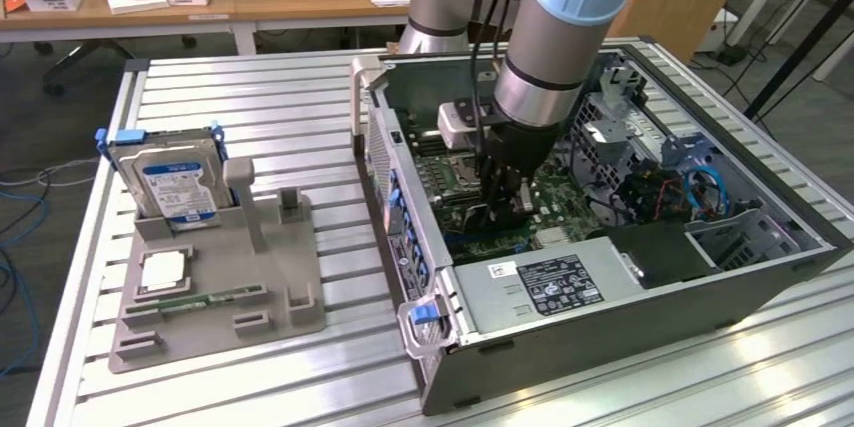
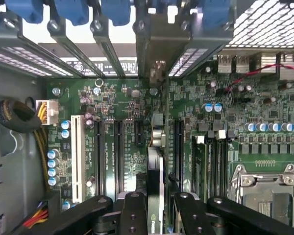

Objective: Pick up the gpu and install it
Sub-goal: 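Insert the gpu into the slot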

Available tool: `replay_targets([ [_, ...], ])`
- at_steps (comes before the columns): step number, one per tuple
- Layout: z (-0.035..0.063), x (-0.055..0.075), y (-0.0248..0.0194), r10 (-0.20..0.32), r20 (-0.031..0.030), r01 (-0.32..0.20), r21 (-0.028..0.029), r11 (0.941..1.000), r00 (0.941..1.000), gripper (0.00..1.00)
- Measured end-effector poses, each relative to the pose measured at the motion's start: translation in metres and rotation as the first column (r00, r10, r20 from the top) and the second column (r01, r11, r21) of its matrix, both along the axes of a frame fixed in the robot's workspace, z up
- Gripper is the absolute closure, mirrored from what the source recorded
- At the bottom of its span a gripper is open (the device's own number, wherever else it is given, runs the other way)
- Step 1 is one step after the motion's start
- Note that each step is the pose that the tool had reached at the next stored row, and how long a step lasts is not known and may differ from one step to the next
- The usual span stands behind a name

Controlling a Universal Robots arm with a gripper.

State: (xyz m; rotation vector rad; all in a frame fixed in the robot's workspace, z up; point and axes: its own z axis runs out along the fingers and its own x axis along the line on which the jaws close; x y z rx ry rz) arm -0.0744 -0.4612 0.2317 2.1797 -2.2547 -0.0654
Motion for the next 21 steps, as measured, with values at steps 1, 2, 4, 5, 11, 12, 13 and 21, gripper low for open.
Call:
replay_targets([
  [1, -0.0007, 0.0, 0.0, 0.0, 0.0005, 0.0, 0.0001, 1.0, 1.0, 0.74],
  [2, -0.001, 0.0, 0.0, 0.0, 0.0008, 0.0, 0.0005, 1.0, 1.0, 0.74],
  [4, -0.0011, 0.0, 0.0001, 0.0, 0.0011, 0.0, 0.0009, 1.0, 1.0, 0.74],
  [5, -0.0012, 0.0, 0.0001, 0.0, 0.0011, 0.0, 0.001, 1.0, 1.0, 0.74],
  [11, -0.0021, 0.0, 0.0004, -0.001, 0.0022, 0.001, 0.0034, 1.0, 1.0, 0.67],
  [12, -0.0001, 0.0, 0.0001, 0.0, 0.0009, 0.0, 0.0006, 1.0, 1.0, 0.61],
  [13, 0.0014, 0.0, 0.0002, 0.0, 0.0014, 0.0, 0.0017, 1.0, 1.0, 0.61],
  [21, 0.0352, 0.0, 0.0001, 0.0, 0.0011, 0.0, 0.0012, 1.0, 1.0, 0.49],
])
